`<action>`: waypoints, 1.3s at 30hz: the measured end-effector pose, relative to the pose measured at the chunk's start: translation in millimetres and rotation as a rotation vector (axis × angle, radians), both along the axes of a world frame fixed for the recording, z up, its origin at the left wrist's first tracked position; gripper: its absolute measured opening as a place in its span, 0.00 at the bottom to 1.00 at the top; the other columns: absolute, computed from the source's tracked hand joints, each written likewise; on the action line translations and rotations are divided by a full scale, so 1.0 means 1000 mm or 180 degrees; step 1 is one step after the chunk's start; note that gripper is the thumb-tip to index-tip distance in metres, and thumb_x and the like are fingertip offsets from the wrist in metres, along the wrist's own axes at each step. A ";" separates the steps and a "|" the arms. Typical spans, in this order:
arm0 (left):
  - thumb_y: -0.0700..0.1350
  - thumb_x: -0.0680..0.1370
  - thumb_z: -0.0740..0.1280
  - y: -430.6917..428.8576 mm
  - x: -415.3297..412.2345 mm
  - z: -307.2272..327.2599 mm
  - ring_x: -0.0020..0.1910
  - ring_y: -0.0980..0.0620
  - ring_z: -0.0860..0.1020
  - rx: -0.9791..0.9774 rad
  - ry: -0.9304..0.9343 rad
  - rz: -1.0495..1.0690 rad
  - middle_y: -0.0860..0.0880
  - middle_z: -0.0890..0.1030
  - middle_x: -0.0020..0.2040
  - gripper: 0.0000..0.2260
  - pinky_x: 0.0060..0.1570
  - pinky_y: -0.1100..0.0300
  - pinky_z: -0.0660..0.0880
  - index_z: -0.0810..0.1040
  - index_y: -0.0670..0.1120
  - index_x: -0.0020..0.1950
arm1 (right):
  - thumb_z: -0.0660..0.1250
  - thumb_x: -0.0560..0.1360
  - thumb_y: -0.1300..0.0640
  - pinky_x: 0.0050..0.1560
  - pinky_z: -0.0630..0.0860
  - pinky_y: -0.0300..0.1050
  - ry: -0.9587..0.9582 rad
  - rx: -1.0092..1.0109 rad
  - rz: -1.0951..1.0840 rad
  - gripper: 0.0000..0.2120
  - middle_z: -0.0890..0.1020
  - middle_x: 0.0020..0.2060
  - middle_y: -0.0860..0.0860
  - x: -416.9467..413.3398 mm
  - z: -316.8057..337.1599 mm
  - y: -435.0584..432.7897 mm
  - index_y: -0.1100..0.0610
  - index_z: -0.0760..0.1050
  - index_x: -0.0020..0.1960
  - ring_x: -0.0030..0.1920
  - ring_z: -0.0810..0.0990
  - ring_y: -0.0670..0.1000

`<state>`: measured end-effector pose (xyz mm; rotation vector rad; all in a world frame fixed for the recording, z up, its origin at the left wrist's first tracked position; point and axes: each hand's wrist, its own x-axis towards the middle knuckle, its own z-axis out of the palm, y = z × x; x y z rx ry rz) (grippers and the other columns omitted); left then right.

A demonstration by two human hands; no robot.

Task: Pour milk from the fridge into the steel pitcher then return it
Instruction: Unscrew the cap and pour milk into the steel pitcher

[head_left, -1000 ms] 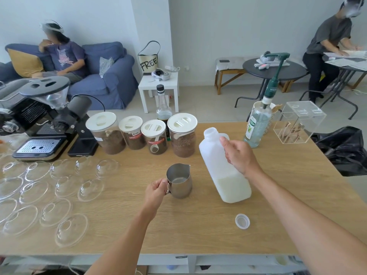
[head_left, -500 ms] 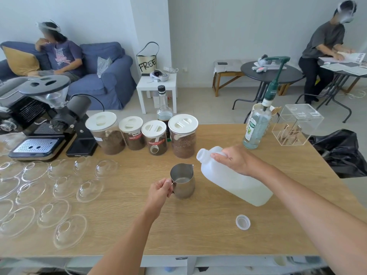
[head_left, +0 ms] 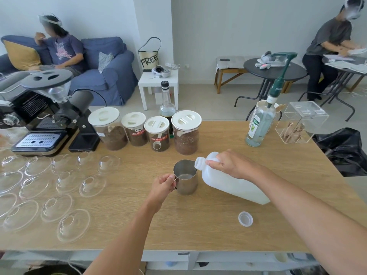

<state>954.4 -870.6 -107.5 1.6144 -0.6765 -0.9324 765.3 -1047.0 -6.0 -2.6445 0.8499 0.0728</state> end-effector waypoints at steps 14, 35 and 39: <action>0.38 0.83 0.59 0.003 0.002 0.008 0.29 0.55 0.62 0.0036 0.0086 -0.0174 0.49 0.65 0.29 0.19 0.30 0.71 0.66 0.69 0.44 0.32 | 0.55 0.79 0.37 0.31 0.57 0.46 0.0369 -0.0203 -0.0021 0.27 0.66 0.28 0.50 0.019 0.010 0.011 0.56 0.59 0.32 0.28 0.61 0.51; 0.40 0.84 0.58 0.003 0.005 0.010 0.29 0.55 0.63 0.0147 0.0065 -0.0298 0.55 0.68 0.26 0.20 0.32 0.73 0.67 0.68 0.45 0.31 | 0.55 0.79 0.38 0.33 0.58 0.47 0.0591 -0.0073 -0.0111 0.25 0.67 0.30 0.52 0.027 0.018 0.016 0.57 0.61 0.34 0.30 0.62 0.53; 0.40 0.85 0.57 0.002 0.005 0.010 0.27 0.57 0.64 0.0180 0.0043 -0.0307 0.56 0.68 0.25 0.20 0.32 0.73 0.69 0.68 0.44 0.32 | 0.56 0.79 0.38 0.32 0.59 0.46 0.0608 -0.0055 -0.0129 0.26 0.67 0.30 0.52 0.029 0.018 0.017 0.57 0.60 0.33 0.29 0.62 0.53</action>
